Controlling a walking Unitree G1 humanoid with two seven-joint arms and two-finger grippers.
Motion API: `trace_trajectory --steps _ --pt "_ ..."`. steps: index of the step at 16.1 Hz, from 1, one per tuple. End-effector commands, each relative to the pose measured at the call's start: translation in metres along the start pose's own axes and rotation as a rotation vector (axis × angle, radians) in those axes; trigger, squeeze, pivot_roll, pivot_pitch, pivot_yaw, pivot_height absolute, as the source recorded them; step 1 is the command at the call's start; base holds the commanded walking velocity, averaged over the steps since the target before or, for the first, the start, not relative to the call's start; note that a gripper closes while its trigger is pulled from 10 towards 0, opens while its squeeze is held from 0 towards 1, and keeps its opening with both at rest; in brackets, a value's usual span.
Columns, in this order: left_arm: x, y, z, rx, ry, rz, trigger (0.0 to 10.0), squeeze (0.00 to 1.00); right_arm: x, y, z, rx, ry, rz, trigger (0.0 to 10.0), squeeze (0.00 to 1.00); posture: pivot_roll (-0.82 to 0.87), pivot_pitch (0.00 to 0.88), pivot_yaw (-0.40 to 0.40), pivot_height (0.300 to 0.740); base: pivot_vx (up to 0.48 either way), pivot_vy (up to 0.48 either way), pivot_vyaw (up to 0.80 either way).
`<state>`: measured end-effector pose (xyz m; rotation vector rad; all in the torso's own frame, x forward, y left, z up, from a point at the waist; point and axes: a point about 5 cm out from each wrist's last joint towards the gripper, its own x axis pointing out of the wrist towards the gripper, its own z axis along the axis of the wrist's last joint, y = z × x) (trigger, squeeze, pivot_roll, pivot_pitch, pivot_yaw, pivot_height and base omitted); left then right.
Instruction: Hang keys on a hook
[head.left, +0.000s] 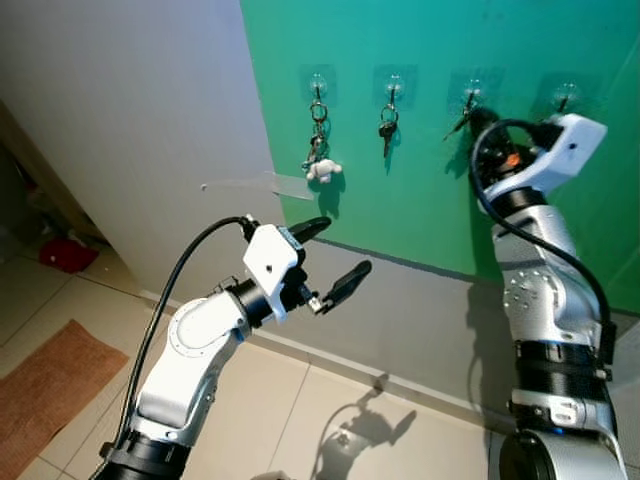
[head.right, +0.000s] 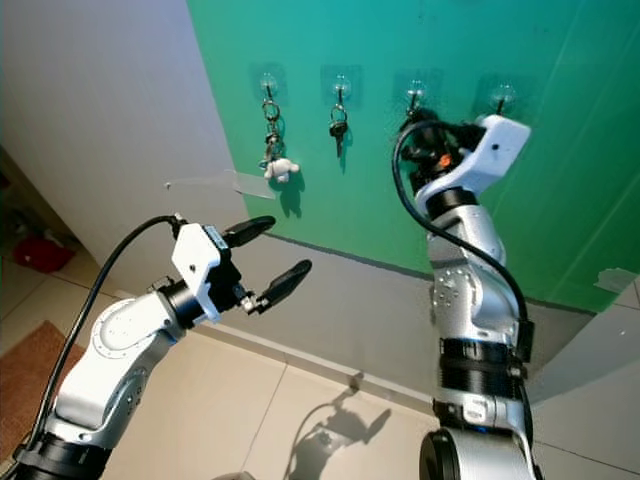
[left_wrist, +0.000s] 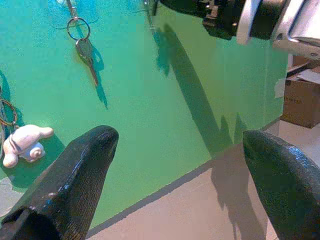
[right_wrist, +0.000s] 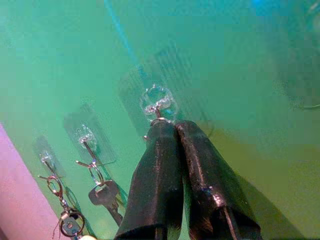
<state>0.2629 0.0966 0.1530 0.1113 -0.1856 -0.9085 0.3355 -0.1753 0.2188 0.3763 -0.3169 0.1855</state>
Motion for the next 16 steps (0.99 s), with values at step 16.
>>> trace_trajectory --steps 16 --pt "-0.001 0.004 0.002 0.017 0.010 -0.004 10.0 0.00 0.012 0.018 0.007 -0.162 0.120 0.006 10.0 0.00 -0.01 0.000 0.081 0.740 0.000 0.000 0.00"
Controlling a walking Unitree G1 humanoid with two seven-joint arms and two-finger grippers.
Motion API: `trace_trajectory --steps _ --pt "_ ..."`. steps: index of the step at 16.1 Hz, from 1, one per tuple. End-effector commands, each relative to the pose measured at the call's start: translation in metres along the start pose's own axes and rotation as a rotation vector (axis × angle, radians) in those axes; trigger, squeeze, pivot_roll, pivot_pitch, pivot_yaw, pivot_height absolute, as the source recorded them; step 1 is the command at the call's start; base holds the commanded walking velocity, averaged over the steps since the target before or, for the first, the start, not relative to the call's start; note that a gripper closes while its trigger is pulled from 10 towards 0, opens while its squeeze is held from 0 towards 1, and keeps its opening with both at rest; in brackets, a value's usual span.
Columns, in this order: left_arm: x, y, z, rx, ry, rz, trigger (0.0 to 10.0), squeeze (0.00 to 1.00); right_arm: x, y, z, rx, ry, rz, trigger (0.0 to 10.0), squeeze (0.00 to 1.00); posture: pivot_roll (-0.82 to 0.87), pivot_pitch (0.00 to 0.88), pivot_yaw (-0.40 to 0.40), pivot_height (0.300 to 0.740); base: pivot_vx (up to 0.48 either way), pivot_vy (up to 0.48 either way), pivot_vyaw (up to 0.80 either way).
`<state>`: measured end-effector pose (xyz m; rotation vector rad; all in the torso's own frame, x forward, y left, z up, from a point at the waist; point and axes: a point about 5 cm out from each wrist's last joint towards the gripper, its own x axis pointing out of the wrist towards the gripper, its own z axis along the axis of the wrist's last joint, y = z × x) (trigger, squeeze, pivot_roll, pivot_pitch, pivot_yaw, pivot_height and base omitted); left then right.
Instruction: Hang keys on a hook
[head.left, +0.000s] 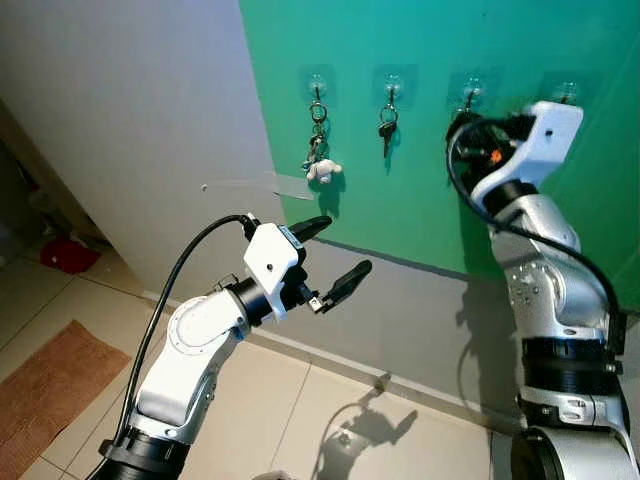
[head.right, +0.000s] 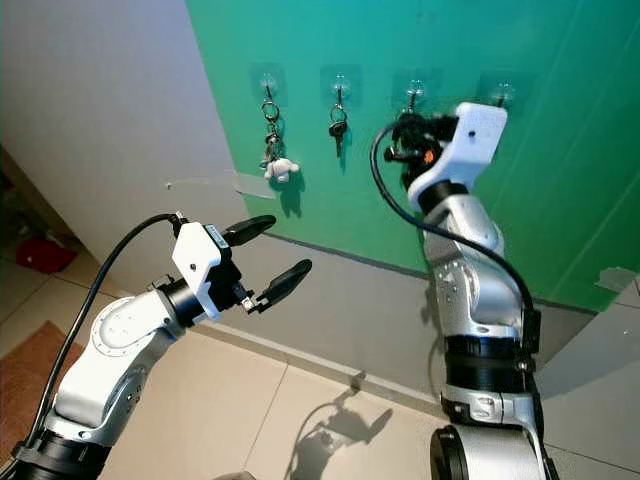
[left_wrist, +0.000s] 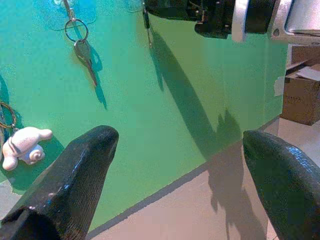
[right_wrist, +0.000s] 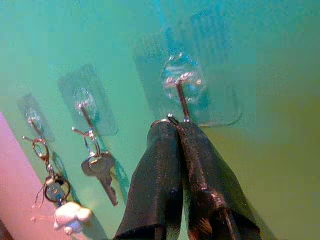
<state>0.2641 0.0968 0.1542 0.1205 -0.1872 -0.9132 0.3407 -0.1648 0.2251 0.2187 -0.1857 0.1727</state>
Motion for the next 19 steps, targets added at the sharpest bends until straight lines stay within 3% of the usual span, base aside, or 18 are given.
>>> trace_trajectory --steps 1,10,19 --pt "-0.002 0.003 0.001 0.009 0.009 0.002 10.0 0.00 0.003 0.006 0.011 -0.016 -0.014 0.007 10.0 0.00 0.00 0.000 0.079 0.740 0.000 0.000 0.00" --pt "0.001 0.000 0.001 0.009 0.008 -0.014 10.0 0.00 -0.020 0.008 0.027 -0.037 0.048 0.005 10.0 0.00 -0.02 0.000 0.087 0.740 0.000 0.000 0.00" --pt "-0.001 -0.002 0.001 0.005 0.008 -0.022 10.0 0.00 -0.019 0.014 0.032 -0.030 0.071 -0.012 10.0 0.00 -0.01 0.000 0.076 0.740 0.000 0.000 0.00"
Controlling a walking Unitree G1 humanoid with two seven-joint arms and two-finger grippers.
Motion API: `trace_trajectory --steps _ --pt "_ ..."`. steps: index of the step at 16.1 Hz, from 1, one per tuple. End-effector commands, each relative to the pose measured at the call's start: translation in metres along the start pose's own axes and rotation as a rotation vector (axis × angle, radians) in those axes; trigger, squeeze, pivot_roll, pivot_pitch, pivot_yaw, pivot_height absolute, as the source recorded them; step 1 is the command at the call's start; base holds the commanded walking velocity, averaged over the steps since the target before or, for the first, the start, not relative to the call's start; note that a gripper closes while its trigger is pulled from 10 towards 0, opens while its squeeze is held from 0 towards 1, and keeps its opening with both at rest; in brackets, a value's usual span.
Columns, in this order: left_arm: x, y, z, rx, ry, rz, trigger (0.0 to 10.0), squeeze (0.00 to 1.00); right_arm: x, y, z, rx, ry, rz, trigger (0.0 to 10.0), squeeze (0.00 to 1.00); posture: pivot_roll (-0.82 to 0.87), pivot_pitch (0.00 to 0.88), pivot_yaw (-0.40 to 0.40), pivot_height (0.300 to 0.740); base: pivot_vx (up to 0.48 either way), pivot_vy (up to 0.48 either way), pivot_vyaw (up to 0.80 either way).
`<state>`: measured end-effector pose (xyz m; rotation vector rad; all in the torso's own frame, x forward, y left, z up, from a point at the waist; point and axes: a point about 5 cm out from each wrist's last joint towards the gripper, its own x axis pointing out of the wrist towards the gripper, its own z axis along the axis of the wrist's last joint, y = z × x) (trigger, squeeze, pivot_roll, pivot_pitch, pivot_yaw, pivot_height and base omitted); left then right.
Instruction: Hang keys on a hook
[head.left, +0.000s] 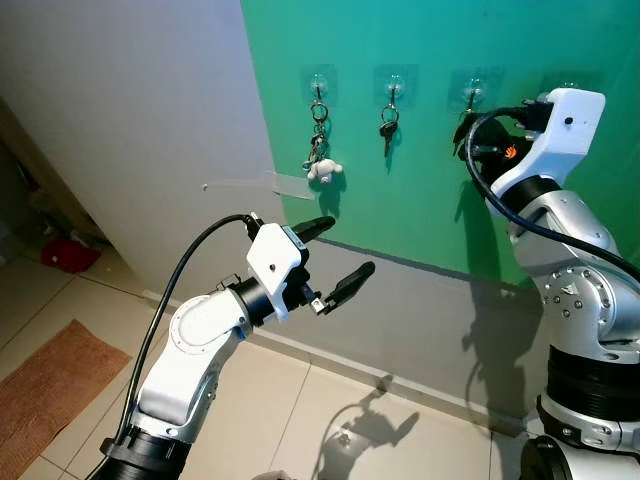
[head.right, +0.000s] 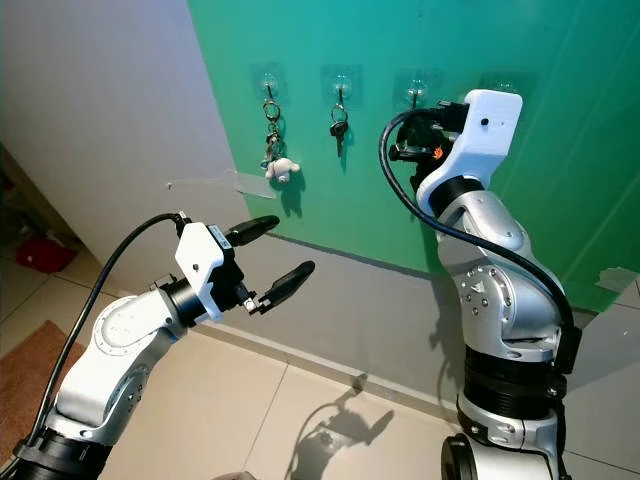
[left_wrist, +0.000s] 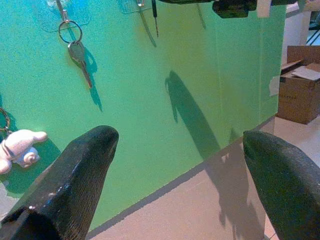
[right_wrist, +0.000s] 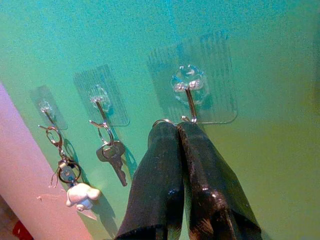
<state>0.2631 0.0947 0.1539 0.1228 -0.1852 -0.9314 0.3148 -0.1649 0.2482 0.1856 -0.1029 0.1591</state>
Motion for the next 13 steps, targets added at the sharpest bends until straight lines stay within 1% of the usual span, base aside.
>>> trace_trajectory --steps 1,7,13 --pt "-0.003 0.000 0.001 0.006 0.007 -0.001 10.0 0.00 0.002 0.004 0.006 -0.004 -0.007 0.000 10.0 0.00 -0.01 0.000 0.072 0.740 0.000 0.000 0.00" --pt "-0.004 -0.005 0.000 0.001 0.007 0.004 10.0 0.00 0.010 0.000 0.013 0.008 -0.029 -0.056 10.0 0.00 0.00 0.000 0.050 0.740 0.000 0.000 0.00" --pt "-0.005 -0.008 0.001 0.003 0.008 0.011 10.0 0.00 0.014 -0.005 0.008 -0.014 -0.004 -0.099 10.0 0.00 0.01 0.000 0.043 0.740 0.000 0.000 0.00"
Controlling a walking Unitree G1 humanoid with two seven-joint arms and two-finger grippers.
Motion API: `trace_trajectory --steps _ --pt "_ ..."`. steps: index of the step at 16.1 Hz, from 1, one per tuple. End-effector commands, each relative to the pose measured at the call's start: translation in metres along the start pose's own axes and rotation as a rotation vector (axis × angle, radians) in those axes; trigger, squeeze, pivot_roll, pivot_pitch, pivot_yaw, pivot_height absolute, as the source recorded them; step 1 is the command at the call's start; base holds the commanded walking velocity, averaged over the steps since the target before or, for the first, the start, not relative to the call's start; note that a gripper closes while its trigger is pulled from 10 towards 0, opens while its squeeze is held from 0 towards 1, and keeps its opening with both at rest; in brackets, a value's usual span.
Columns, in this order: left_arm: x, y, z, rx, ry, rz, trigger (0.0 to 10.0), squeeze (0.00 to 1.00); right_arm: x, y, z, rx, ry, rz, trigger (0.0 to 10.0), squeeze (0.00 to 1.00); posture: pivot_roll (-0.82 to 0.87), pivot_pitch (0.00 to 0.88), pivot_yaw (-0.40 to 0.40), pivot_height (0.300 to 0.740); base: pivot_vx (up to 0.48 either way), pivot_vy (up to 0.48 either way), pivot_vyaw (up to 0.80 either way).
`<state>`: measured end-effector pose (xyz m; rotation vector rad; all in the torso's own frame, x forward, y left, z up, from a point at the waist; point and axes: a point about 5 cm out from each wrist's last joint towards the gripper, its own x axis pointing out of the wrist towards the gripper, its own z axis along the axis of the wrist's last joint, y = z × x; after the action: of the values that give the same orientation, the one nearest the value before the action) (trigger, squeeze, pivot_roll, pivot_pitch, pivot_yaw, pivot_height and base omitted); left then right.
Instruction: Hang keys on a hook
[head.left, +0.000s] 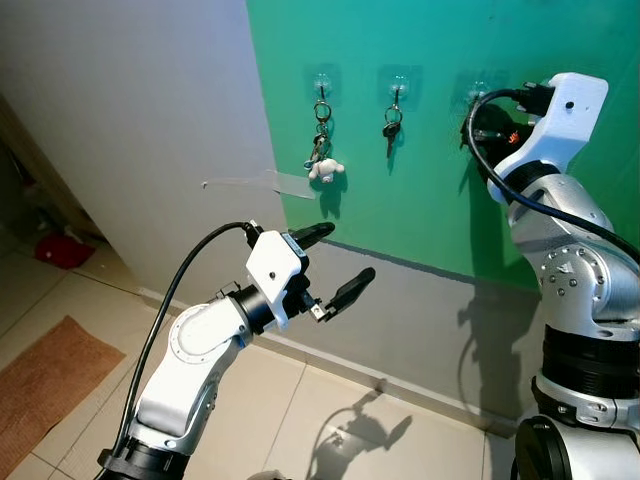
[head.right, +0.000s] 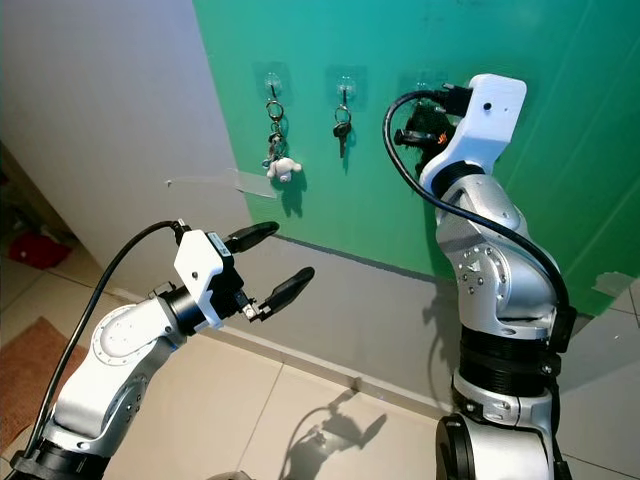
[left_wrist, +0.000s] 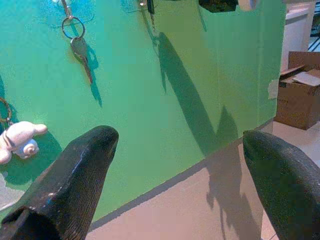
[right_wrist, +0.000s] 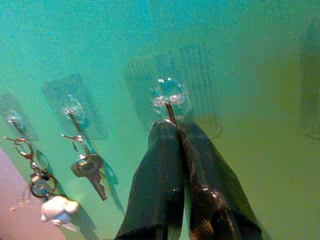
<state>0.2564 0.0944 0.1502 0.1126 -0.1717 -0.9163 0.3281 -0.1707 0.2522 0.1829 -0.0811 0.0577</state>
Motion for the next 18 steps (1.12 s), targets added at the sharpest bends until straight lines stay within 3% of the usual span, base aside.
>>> trace_trajectory --steps 1,14,16,18 --pt "-0.001 -0.002 0.003 0.016 -0.001 -0.003 10.0 0.00 0.002 0.002 0.003 -0.006 -0.013 -0.007 10.0 0.00 0.01 0.000 0.041 0.740 0.000 0.000 0.00" --pt "-0.002 -0.005 0.004 0.000 0.003 -0.006 10.0 0.00 0.001 0.003 -0.019 -0.068 0.107 0.002 10.0 0.00 0.00 0.000 0.043 0.740 0.000 0.000 0.00" --pt "-0.002 -0.004 0.003 -0.001 0.004 -0.008 10.0 0.00 0.001 0.002 -0.019 -0.071 0.104 -0.002 10.0 0.00 0.00 0.000 0.045 0.740 0.000 0.000 0.00" --pt "-0.001 -0.003 0.003 0.001 0.005 -0.012 10.0 0.00 -0.001 0.005 -0.006 -0.017 0.029 0.048 10.0 0.00 0.00 0.000 0.051 0.740 0.000 0.000 0.00"
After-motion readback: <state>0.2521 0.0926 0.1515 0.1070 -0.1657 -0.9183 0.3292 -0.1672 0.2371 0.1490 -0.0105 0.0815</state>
